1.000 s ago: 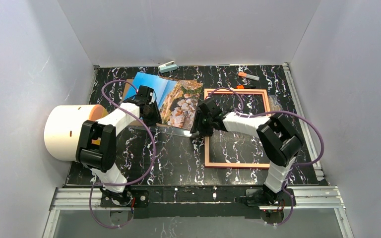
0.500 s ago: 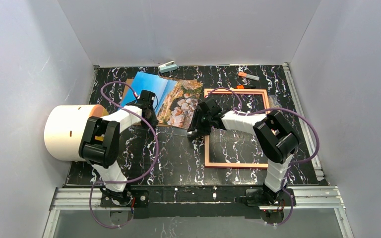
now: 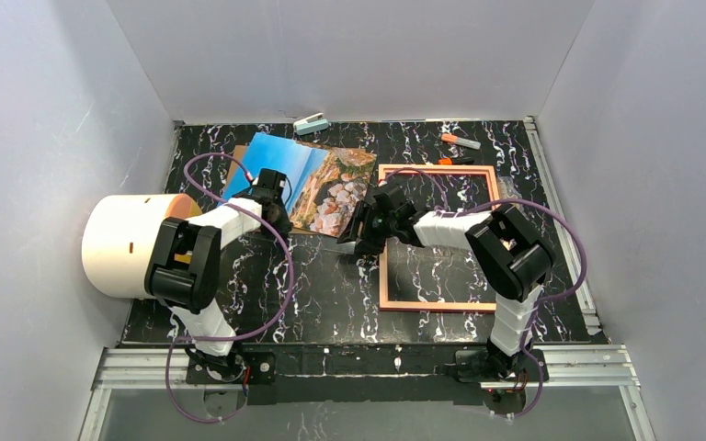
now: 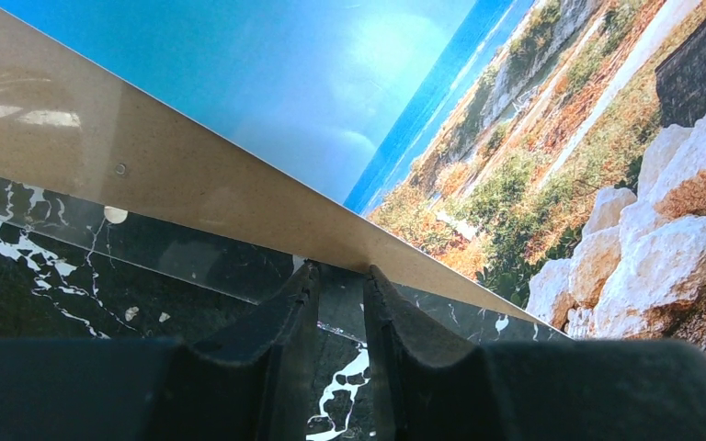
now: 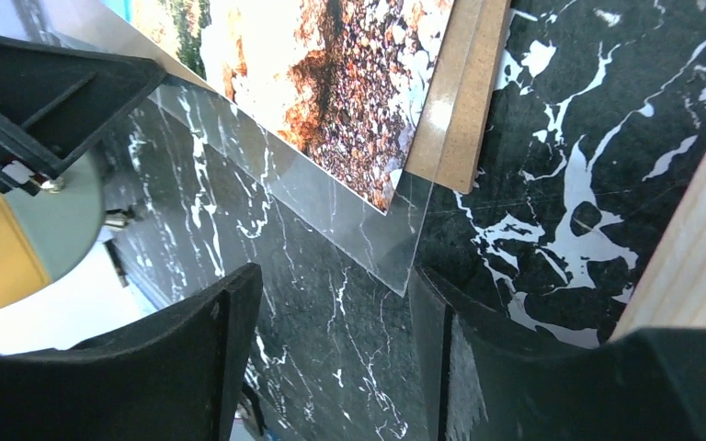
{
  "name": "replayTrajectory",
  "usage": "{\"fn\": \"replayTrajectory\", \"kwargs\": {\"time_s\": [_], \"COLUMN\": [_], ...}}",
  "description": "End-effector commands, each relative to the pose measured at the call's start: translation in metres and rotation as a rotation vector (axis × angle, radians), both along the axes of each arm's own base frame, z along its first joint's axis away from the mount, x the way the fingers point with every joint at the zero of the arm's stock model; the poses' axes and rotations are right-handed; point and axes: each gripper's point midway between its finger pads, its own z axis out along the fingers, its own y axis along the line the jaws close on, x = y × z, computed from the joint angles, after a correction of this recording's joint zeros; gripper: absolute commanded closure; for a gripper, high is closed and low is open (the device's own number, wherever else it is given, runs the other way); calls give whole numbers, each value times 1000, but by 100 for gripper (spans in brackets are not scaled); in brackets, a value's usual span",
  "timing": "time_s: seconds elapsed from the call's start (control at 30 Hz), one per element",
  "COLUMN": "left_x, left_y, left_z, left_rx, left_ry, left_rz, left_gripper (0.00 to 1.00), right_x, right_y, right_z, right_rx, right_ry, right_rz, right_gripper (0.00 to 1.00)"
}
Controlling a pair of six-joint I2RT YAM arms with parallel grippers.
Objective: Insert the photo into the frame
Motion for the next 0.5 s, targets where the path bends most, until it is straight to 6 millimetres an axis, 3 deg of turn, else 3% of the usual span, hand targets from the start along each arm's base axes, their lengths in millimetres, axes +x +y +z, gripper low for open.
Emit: {"fn": "replayTrajectory", "kwargs": {"time_s": [0.0, 0.27, 0.47], "left_x": [-43, -39, -36], "left_y": [5, -3, -4], "left_z": [-41, -31, -24], "left_rx": [6, -37, -37], "left_ry": [176, 151, 139], "left_rz": [-10, -37, -48], "left_gripper": [77, 76, 76], "right_x": [-1, -8, -10], "right_y": [17, 28, 27], "right_z": [27, 46, 45], "right_rx": [186, 381, 391], "right_ry": [-33, -44, -44], "right_rz": [29, 71, 68], "right_gripper": [31, 31, 35]}}
